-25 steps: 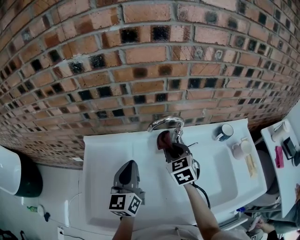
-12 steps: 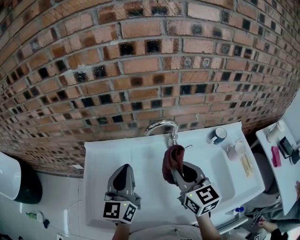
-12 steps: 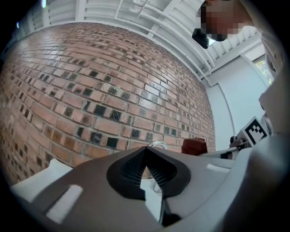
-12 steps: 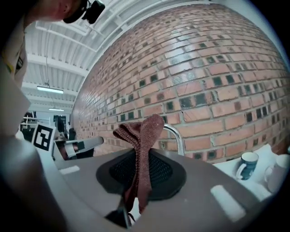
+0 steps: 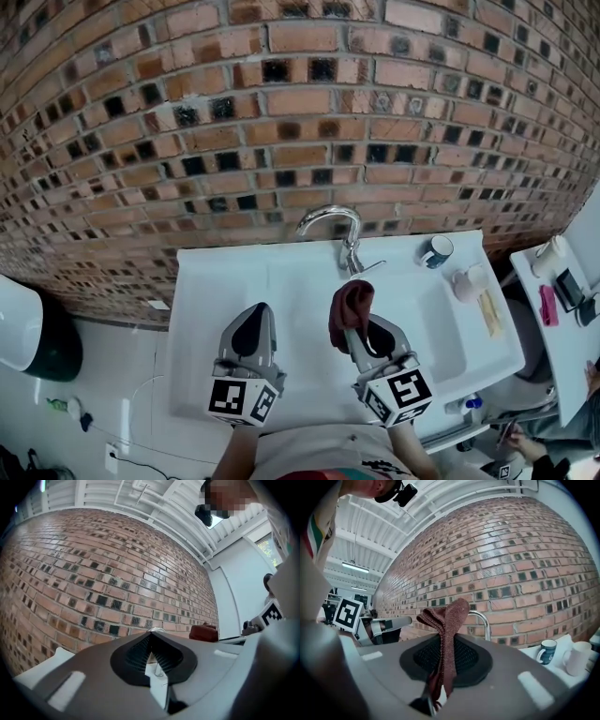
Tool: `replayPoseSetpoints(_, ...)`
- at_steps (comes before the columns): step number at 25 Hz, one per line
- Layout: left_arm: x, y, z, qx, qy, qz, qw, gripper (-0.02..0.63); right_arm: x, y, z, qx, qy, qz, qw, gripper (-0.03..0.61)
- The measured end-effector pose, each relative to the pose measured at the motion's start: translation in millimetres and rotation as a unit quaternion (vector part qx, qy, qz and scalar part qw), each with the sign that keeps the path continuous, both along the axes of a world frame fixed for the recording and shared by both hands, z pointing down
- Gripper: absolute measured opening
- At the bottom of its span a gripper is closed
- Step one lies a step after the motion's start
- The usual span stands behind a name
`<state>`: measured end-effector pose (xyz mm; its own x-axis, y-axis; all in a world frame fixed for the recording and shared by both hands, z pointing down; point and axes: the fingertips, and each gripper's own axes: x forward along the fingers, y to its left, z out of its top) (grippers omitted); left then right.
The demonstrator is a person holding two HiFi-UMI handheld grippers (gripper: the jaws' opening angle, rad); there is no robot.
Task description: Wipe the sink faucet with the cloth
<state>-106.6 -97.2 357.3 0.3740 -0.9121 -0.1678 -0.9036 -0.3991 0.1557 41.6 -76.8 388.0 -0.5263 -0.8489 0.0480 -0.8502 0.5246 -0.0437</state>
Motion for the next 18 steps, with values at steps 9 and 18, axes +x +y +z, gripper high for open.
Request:
replayPoseSetpoints(9,-2,-1,-10,0.015,-0.007,0.01,0.9998,-0.006,-10,2,0,0.006,0.016,-0.011,1.0,0.046)
replayPoseSetpoints(18,2,-5,3,0.001,-0.01,0.018,0.9998,-0.006,-7,-1,12,-0.01,0.02,-0.007,1.0,0.046)
